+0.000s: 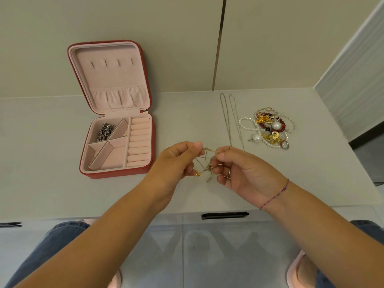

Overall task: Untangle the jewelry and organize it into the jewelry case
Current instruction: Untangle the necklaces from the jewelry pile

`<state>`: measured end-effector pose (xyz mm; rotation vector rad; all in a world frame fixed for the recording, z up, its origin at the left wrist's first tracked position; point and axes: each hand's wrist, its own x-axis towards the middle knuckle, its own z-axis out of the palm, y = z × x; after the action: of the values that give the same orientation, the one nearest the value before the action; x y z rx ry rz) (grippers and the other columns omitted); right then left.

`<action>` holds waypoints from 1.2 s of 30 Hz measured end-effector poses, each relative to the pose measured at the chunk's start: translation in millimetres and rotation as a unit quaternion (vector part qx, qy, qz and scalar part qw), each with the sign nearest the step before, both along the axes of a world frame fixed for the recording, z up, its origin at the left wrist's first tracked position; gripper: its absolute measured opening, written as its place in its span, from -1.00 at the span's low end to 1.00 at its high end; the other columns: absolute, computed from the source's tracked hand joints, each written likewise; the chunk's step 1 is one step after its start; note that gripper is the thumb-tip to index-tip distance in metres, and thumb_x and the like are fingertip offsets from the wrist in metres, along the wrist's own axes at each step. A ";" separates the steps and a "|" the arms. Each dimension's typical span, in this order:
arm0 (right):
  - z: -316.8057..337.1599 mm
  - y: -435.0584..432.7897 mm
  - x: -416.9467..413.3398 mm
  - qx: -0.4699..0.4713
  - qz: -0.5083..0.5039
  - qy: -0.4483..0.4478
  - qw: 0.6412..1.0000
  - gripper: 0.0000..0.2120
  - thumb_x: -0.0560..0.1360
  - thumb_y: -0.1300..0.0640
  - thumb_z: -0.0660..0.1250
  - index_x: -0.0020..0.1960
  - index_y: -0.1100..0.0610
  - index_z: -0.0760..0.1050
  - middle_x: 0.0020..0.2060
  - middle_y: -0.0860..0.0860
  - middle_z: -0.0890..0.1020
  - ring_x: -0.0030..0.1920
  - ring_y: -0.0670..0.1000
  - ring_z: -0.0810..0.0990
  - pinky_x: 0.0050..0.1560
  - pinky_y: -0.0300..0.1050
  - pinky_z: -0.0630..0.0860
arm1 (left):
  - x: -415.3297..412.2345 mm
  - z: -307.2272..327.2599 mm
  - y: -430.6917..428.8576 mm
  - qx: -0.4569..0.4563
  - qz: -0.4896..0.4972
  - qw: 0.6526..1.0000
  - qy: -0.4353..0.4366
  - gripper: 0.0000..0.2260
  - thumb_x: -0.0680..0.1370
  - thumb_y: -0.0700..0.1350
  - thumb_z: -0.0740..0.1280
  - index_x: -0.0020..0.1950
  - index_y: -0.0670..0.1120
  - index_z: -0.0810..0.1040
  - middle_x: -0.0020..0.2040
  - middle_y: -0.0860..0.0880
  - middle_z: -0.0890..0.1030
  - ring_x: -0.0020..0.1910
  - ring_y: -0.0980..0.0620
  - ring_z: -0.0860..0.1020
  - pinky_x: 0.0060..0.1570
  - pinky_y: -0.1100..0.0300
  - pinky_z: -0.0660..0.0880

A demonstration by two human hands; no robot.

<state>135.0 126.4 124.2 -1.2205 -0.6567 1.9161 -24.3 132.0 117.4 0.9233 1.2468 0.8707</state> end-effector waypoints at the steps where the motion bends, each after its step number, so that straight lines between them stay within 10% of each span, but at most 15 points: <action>1: -0.6 -0.2 0.4 0.003 0.000 -0.001 1.000 -0.77 0.48 0.30 0.24 -0.30 0.09 0.50 -0.31 0.04 0.58 -0.31 -0.06 0.51 -0.22 -0.17 0.36 | 0.0 0.6 0.4 -0.008 0.006 1.000 -0.012 -0.79 0.54 -0.01 0.31 -0.25 -0.02 0.61 -0.34 -0.03 0.43 -0.41 0.10 0.38 -0.20 0.21 0.47; 10: 2.9 4.1 8.1 0.011 -0.047 0.052 0.998 -0.96 0.28 0.22 0.25 -0.30 0.10 0.40 -0.23 0.05 0.63 -0.15 0.01 0.55 -0.11 -0.14 0.39 | -4.3 1.4 3.8 -0.027 0.024 0.996 -0.076 -0.77 0.60 -0.06 0.24 -0.22 -0.08 0.53 -0.26 -0.01 0.62 -0.41 0.10 0.44 -0.19 0.14 0.49; 24: 3.8 1.0 5.8 0.008 0.062 0.015 0.998 -0.90 0.34 0.16 0.38 -0.14 0.13 0.57 -0.50 -0.02 0.35 -0.46 -0.08 0.29 -0.33 -0.22 0.29 | -4.6 1.9 3.6 -0.023 0.003 0.989 -0.145 -0.82 0.42 0.02 0.35 -0.22 -0.08 0.59 -0.53 0.05 0.22 -0.50 0.10 0.19 -0.46 0.29 0.33; 36: 4.2 3.3 10.8 0.071 0.022 -0.069 0.995 -0.79 0.36 0.07 0.35 -0.12 0.17 0.65 -0.44 0.00 0.55 -0.39 -0.11 0.45 -0.32 -0.33 0.46 | -3.4 4.2 -0.7 0.026 -0.058 0.997 0.037 -0.81 0.52 -0.05 0.35 0.05 -0.10 0.65 -0.54 0.15 0.40 -0.49 0.11 0.25 -0.39 0.31 0.32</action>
<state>145.8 129.7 128.4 -1.2650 -0.8831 1.7992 -27.7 131.3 121.6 1.0672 1.2258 0.7850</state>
